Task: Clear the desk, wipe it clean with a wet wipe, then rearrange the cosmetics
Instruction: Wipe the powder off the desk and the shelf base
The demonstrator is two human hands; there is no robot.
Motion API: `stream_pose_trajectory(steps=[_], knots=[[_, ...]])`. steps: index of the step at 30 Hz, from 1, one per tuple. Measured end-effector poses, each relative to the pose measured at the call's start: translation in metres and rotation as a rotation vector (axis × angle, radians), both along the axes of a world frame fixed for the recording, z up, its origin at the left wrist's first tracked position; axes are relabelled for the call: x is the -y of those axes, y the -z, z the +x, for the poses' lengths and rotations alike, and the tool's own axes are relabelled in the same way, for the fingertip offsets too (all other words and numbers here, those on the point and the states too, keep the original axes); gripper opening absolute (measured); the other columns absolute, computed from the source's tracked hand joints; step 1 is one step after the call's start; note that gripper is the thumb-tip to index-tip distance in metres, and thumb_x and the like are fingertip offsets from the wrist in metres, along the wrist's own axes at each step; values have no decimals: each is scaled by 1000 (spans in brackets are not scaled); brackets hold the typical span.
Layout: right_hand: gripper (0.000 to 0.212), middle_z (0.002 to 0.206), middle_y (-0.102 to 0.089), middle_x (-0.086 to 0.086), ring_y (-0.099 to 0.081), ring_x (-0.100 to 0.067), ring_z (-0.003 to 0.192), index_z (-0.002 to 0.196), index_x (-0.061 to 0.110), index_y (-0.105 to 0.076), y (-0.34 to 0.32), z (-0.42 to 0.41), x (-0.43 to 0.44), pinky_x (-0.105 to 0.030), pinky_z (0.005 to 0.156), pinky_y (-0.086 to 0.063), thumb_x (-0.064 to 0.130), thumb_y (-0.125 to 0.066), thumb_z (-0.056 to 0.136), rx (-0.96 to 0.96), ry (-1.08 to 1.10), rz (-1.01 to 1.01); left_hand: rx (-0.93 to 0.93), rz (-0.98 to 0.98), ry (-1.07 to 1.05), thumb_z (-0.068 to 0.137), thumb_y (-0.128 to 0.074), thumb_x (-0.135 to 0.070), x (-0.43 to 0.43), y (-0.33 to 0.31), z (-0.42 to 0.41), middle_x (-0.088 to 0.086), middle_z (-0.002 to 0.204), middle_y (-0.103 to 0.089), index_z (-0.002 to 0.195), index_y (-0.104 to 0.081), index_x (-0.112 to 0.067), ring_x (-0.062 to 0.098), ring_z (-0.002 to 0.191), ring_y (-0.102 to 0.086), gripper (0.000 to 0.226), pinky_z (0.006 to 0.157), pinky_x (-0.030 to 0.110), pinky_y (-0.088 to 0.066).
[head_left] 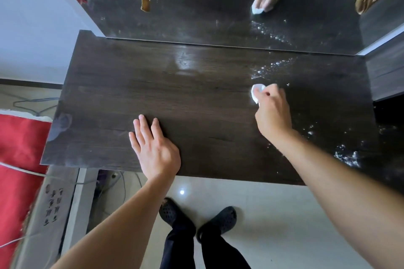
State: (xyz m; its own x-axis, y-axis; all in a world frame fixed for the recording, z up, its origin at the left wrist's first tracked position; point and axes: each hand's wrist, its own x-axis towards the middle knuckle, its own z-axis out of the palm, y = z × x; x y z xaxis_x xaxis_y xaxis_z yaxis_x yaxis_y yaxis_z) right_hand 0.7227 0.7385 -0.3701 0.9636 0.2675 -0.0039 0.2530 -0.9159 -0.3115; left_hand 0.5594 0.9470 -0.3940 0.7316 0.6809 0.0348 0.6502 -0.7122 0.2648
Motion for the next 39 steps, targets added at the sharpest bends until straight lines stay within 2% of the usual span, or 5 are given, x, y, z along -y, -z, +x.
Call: stream_pose_trajectory(steps=[14,21,26,30,39], knots=[[34,102,-49,-22,-45,-39,94,101,2,-58,-4,31,6,-44,77,-42,-12,-50,71,37,70,-113,-15,-17,-2,84,-36,-8,-2,1,0,20,152,-26,133,-42,-5,34,144,-16,50,118,48,-7],[35,88,-46,-4,-45,-25,82,93,13,-61,-11,-32,-18,-33,60,-42,-13,-54,71,-88,-453,92,-78,-140,-188,94,-34,-16,20,-8,39,26,152,-21,136,-40,-3,39,143,-12,45,116,55,-8],[21,71,-39,-24,-37,-34,64,64,3,-52,-29,101,53,-30,50,-31,17,-39,73,123,196,-4,-105,-69,-140,96,-34,-26,22,3,53,24,154,-16,142,-33,-7,37,144,-7,49,115,56,-5],[26,120,-48,-22,-48,-39,108,109,3,-65,-9,136,71,-40,89,-40,4,-52,86,36,604,58,-121,-49,-135,96,-34,-26,23,5,57,23,154,-16,142,-32,-8,37,144,-7,49,115,57,-6],[41,97,-56,-14,-50,-34,90,106,7,-68,7,93,62,-38,71,-44,-16,-56,74,106,-150,62,-130,-22,-116,92,-26,-29,22,2,68,22,154,-18,141,-34,-9,38,143,-9,54,115,57,-8]])
